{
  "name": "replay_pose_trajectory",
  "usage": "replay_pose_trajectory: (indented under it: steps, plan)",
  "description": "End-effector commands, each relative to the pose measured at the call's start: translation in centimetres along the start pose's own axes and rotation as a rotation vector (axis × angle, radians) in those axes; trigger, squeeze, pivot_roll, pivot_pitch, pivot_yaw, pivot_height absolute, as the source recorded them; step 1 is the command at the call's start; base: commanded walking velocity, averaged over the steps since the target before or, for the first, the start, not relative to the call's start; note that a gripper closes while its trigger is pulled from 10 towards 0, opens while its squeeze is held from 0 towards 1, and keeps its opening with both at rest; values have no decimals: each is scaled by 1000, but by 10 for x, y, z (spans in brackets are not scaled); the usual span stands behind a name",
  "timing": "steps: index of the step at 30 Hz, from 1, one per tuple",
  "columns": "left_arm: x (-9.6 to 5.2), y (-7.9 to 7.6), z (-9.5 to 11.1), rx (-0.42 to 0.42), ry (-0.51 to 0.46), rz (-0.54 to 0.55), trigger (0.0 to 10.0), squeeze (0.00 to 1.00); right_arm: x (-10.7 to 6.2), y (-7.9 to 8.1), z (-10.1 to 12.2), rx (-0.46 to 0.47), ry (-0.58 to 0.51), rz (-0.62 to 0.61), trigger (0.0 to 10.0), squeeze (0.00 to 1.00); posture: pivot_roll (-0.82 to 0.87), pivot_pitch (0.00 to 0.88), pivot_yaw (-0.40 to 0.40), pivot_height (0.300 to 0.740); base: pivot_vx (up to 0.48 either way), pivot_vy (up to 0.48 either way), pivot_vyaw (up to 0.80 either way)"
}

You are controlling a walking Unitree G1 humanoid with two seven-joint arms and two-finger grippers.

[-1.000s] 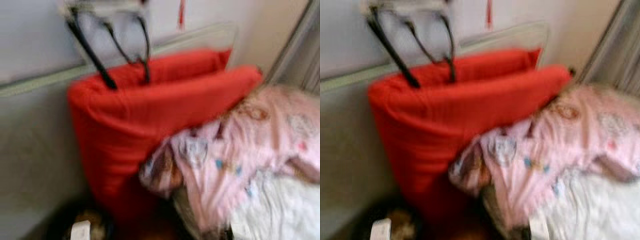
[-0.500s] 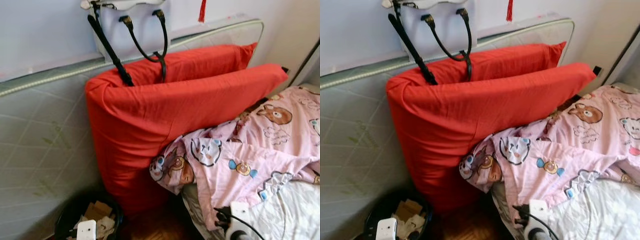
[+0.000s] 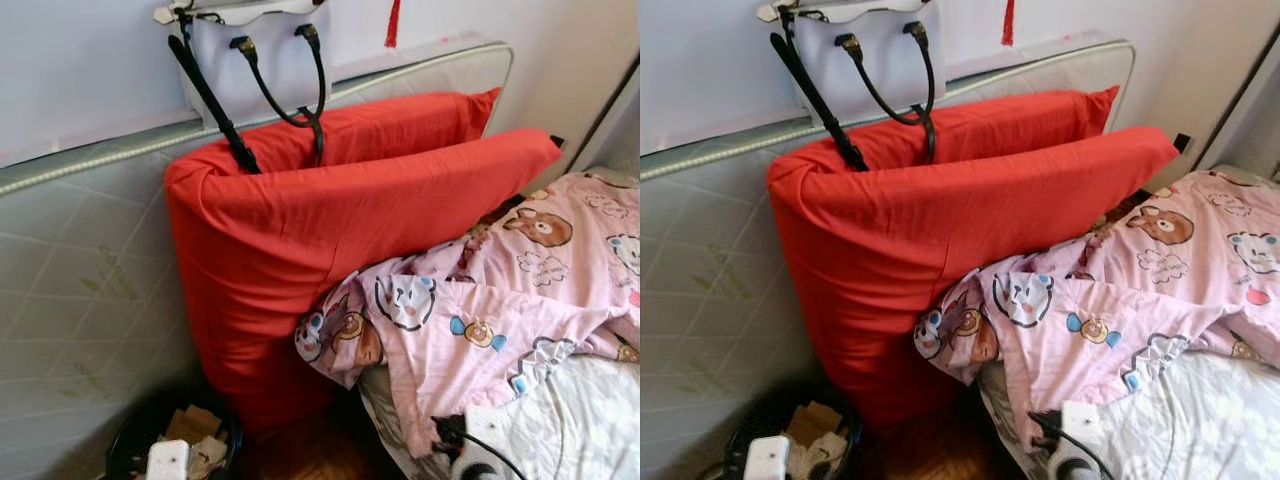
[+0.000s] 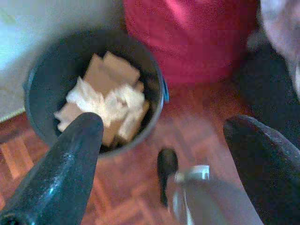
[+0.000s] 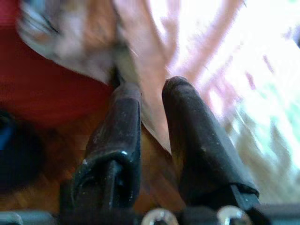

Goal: Clean up the room

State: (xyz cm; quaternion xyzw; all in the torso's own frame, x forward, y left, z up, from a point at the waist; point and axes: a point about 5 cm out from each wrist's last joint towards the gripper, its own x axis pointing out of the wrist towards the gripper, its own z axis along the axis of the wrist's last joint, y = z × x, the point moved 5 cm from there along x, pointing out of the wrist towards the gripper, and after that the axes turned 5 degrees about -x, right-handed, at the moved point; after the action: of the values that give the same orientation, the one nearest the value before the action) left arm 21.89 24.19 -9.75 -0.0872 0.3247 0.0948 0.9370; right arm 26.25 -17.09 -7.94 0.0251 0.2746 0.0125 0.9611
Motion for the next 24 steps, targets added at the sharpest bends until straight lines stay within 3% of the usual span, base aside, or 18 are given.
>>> replay_pose_trajectory:
  steps: [1,3,8,15,16,17,19,20,23,24]
  plan:
    - [0,2,4,-29,-22,4,10000,0,5,2,19,-23,-67,14,10000,0,-46,3,26,740,0,0,0]
    - [2,3,12,-33,-53,5,10000,0,8,7,29,-42,-101,28,10000,0,-38,4,36,740,0,0,0]
    - [6,-6,35,104,-126,-58,10000,0,11,5,54,-6,-207,-15,10000,0,-10,29,24,740,0,0,0]
    - [6,-13,44,201,-158,-126,10000,0,5,9,57,29,-267,-23,10000,0,-11,59,20,740,0,0,0]
    - [9,-24,61,232,-227,-158,10000,0,2,11,56,5,-283,-13,10000,0,-13,66,20,740,0,0,0]
    - [9,-24,61,232,-227,-158,10000,0,2,11,56,5,-283,-13,10000,0,-13,66,20,740,0,0,0]
    - [12,-67,123,293,-446,-238,10000,0,0,10,57,-10,-300,-20,10000,0,-15,67,19,740,0,0,0]
    - [11,-81,142,307,-497,-254,10000,0,-2,8,59,-10,-316,-32,10000,0,-17,73,16,740,0,0,0]
    - [4,-97,152,337,-544,-279,10000,0,-5,0,63,-1,-346,-70,10000,0,-12,75,8,740,0,0,0]
    - [0,-104,157,310,-580,-282,10000,0,-7,-5,66,10,-366,-91,10000,0,-2,82,-2,740,0,0,0]
